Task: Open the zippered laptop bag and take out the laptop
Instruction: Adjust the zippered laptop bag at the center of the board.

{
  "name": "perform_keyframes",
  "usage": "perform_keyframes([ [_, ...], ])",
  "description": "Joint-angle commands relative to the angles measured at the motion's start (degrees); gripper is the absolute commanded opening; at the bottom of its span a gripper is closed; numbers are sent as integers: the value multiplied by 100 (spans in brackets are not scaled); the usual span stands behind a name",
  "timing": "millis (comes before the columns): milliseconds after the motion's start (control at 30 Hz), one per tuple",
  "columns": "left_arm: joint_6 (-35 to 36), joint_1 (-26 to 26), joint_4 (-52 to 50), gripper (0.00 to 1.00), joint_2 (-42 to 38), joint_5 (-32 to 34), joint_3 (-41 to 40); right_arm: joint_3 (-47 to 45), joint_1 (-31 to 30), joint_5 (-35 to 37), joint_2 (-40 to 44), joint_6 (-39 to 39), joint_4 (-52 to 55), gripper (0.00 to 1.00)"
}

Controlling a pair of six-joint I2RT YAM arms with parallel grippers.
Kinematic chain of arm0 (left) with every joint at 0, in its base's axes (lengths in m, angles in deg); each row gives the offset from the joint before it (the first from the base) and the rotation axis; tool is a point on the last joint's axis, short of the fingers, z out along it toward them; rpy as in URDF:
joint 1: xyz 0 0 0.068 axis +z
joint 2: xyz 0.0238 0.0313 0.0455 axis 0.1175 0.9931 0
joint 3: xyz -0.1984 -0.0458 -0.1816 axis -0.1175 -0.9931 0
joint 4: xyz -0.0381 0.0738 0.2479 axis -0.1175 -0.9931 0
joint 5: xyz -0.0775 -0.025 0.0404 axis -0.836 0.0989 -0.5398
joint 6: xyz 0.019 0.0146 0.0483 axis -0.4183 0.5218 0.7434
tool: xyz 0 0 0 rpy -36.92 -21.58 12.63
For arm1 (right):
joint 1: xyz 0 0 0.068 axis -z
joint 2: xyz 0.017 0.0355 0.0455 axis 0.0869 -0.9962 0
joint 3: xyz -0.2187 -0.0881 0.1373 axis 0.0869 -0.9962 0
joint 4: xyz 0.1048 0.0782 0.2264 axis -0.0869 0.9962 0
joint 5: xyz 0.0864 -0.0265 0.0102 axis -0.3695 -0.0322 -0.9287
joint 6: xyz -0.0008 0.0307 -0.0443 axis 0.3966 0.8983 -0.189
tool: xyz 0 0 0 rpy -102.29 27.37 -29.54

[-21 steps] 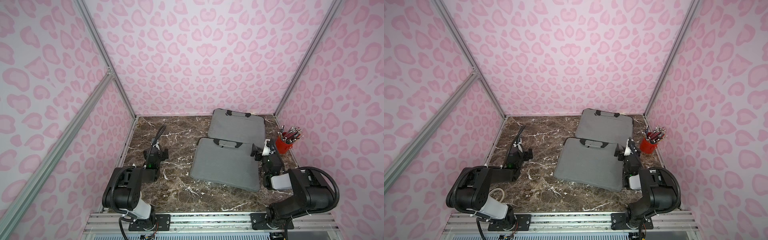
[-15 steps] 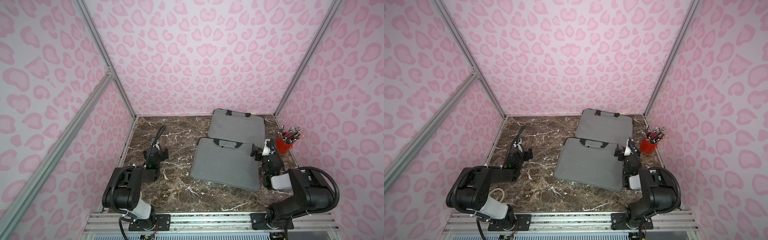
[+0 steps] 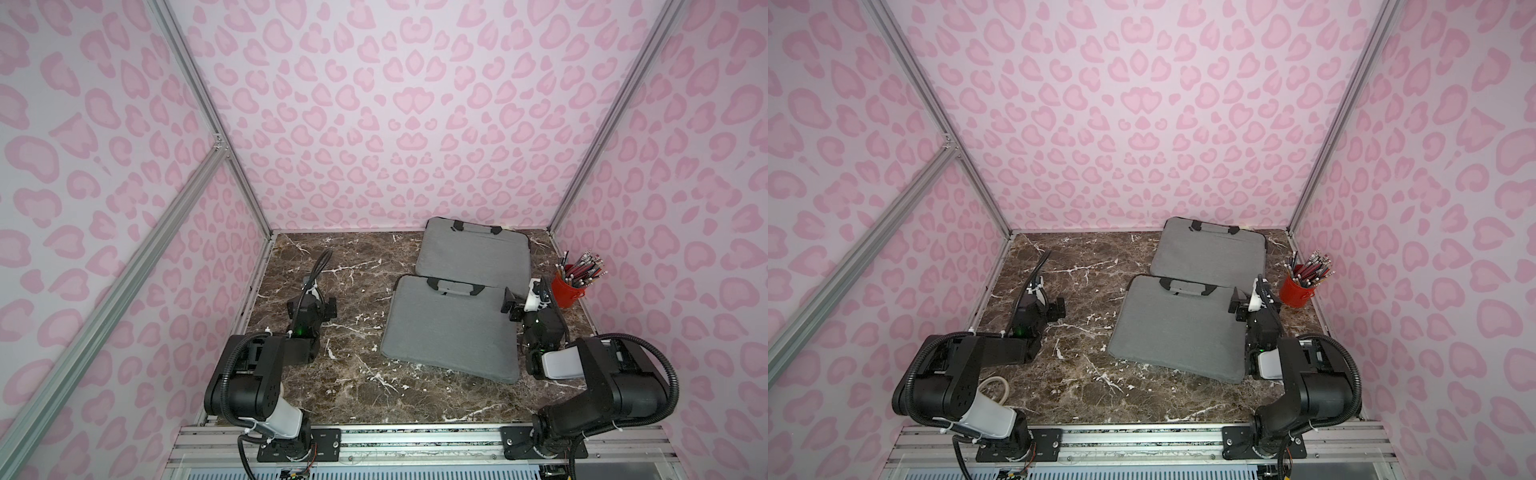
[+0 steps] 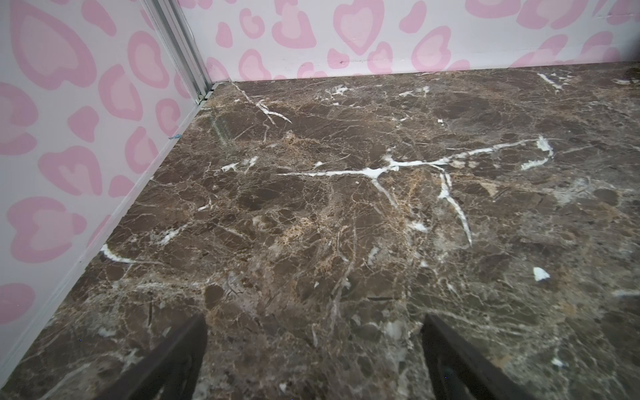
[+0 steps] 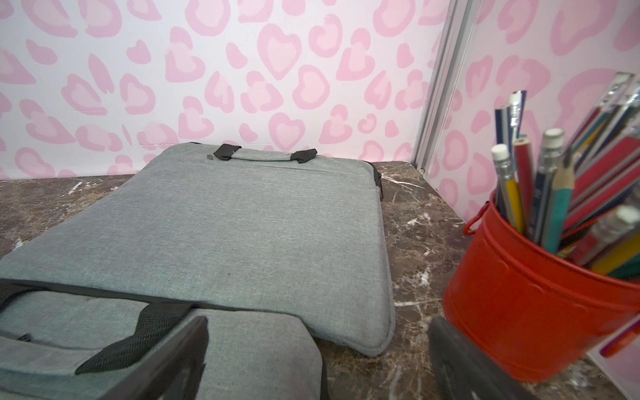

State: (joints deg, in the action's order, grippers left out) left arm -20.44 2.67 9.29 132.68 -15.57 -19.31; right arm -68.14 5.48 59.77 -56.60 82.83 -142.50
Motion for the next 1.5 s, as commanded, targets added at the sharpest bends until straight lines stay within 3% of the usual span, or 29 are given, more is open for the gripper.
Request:
perform_keyframes([
  [0, 22, 5, 208, 99, 0, 22, 20, 11, 2, 30, -4, -28, -100, 99],
  [400, -27, 8, 79, 99, -132, 153, 44, 55, 1, 110, 110, 4, 80, 99],
  [700, -37, 10, -811, 99, -1249, 192, 52, 108, -32, 524, 1128, 216, 1210, 99],
  [1000, -842, -239, -2064, 99, -2733, 3, 190, 550, -138, 1044, 2630, 1547, 4112, 99],
  [1267, -1559, -807, -2715, 99, -3418, -982, 7, 648, -500, 1219, 3894, 2510, 6437, 99],
  [1467, -1909, -1922, -3277, 99, -3637, -576, -33, 720, -504, 1092, 4081, 3154, 7584, 99],
])
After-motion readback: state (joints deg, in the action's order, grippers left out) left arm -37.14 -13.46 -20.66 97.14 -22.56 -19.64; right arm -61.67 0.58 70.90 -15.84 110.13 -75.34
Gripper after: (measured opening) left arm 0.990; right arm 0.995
